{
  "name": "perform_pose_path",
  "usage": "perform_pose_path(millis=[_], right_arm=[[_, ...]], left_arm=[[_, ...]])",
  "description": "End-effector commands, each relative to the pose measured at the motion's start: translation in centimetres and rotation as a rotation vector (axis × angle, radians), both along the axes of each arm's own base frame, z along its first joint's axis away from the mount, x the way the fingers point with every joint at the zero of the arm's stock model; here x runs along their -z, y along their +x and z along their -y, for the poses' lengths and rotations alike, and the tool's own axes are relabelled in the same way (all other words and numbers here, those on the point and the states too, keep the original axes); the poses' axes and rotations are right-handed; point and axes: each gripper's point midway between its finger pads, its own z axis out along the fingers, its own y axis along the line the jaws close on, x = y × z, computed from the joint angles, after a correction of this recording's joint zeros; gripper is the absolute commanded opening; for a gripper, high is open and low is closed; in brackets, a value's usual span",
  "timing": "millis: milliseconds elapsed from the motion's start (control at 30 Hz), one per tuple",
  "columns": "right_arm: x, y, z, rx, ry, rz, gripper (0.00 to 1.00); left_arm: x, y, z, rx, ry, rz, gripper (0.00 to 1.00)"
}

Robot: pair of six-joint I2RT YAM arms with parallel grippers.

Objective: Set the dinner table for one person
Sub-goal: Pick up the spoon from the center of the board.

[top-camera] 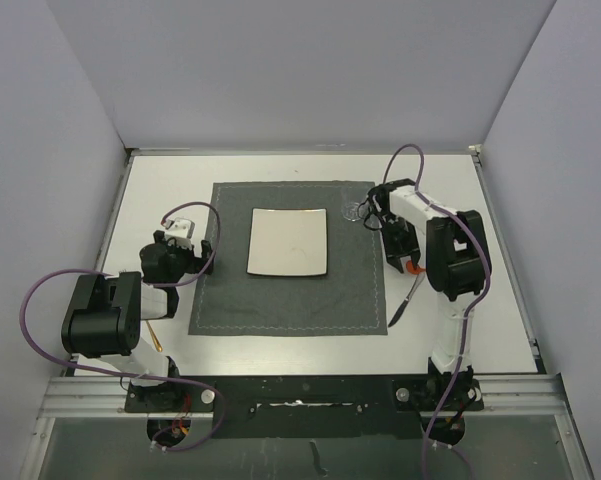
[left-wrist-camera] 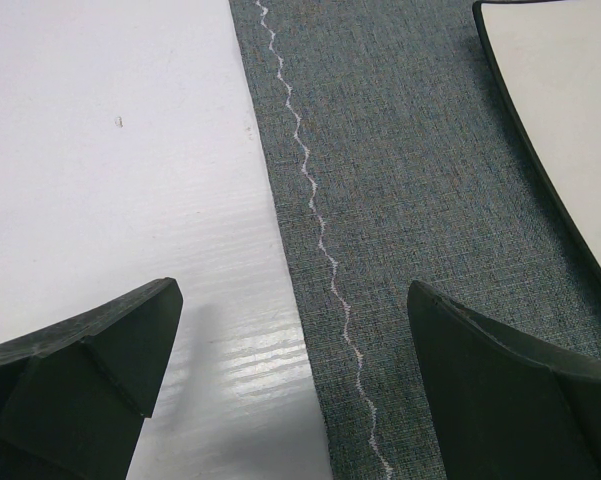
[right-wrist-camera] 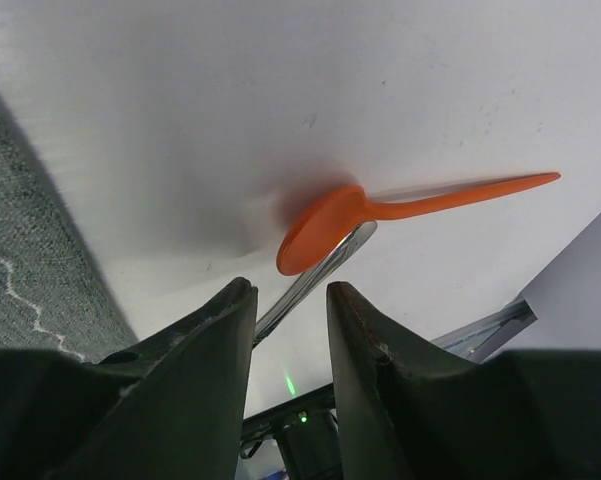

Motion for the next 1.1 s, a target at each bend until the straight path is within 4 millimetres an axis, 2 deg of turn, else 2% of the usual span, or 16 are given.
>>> perform_pose_path(millis=[0,400,633,833,1067], right_arm=[[0.0,0.7,1.0,0.027,-0.033,0.040,0.35],[1.2,1.9,1.6,0.032,-0.036,0.031,0.31],[1.8,2.6,1.4,0.023,-0.029,0.024,0.08],[0.5,2.8,1.4,0.021,-0.034,0.053,0.00],[-1.7,3.2,2.1,0.014,-0.064,0.108,0.00]], left_arm=[[-1.4,0.8,0.1,0.006,-0.003,0.069,0.98],[-1.4,0.7,0.1,0.005,-0.003,0.068,0.98],[-1.4,0.7,0.1,0.006,-0.003,0.068,0.98],[-1.4,0.7,0.1,0.006,-0.003,0.068,0.98],[-1.4,0.7,0.1,0.006,-0.003,0.069,0.98]])
